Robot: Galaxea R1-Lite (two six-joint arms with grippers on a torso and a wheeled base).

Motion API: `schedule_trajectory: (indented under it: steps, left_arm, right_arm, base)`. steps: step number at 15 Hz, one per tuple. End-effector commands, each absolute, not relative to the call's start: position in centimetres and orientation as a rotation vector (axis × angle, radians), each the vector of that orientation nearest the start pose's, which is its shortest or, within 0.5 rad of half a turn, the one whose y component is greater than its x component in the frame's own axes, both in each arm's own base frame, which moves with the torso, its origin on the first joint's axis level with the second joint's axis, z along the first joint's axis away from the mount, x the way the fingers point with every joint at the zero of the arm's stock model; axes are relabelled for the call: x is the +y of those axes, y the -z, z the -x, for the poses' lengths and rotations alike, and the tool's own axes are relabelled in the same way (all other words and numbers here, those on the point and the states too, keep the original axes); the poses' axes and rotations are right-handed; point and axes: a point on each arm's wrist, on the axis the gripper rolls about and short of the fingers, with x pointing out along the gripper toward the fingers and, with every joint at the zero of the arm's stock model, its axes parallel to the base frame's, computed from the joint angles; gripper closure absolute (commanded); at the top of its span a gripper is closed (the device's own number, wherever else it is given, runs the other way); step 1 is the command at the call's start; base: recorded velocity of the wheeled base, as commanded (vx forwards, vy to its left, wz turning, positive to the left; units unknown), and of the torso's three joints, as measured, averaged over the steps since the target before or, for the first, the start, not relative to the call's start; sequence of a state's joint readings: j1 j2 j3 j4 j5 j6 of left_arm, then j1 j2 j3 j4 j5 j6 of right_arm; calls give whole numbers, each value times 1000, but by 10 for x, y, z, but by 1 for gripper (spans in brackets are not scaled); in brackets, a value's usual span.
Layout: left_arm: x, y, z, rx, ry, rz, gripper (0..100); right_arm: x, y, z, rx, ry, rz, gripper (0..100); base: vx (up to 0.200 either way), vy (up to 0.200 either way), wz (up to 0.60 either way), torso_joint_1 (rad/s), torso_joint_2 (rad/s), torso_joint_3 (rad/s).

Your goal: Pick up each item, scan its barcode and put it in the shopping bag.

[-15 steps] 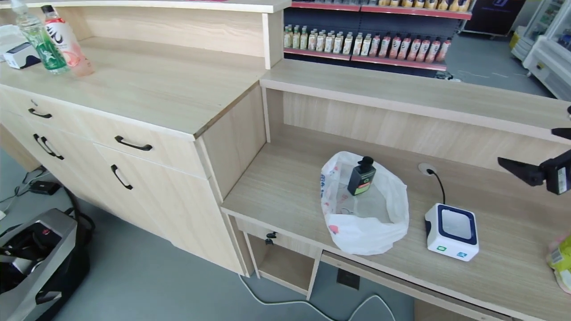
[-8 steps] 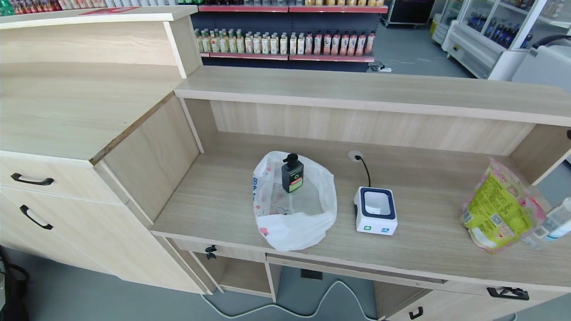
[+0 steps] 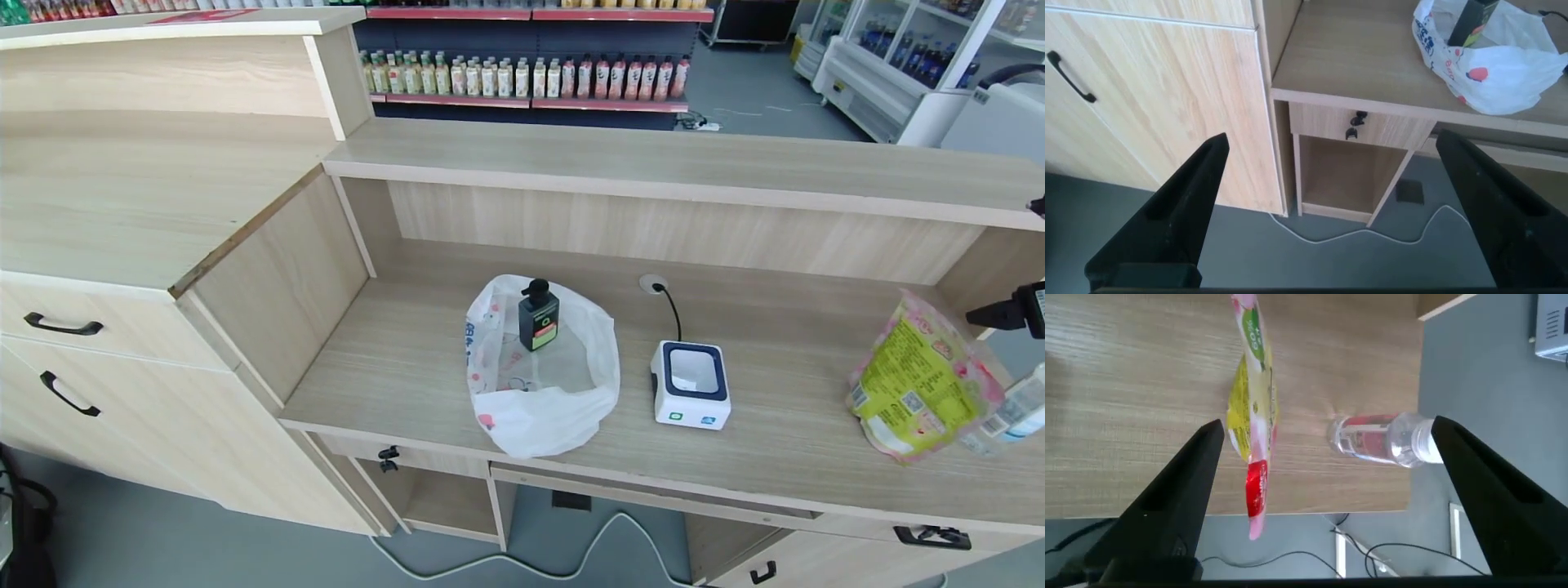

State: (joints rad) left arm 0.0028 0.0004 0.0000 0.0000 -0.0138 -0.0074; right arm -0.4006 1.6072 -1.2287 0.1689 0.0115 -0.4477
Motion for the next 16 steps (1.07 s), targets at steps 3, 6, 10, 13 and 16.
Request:
schedule_trajectory:
  steps: [3, 6, 10, 13, 16]
  left_arm:
    - [0, -75, 23, 0, 11, 8, 0]
    - [0, -75, 23, 0, 11, 8, 0]
    - [0, -75, 23, 0, 11, 8, 0]
    - [0, -75, 23, 0, 11, 8, 0]
    - [0, -75, 23, 0, 11, 8, 0]
  right_arm:
    - [-111, -216, -283, 727, 197, 285, 0]
    - [-103, -202, -285, 765, 169, 260, 0]
    - [-106, -188, -296, 778, 163, 254, 0]
    - [-109, -177, -307, 775, 165, 245, 0]
    - [-103, -161, -314, 817, 138, 232, 0]
  base:
    - [0, 0, 0, 0, 0, 0]
    - [0, 0, 0, 0, 0, 0]
    - [0, 0, 0, 0, 0, 0]
    - [0, 0, 0, 0, 0, 0]
    - [0, 0, 0, 0, 0, 0]
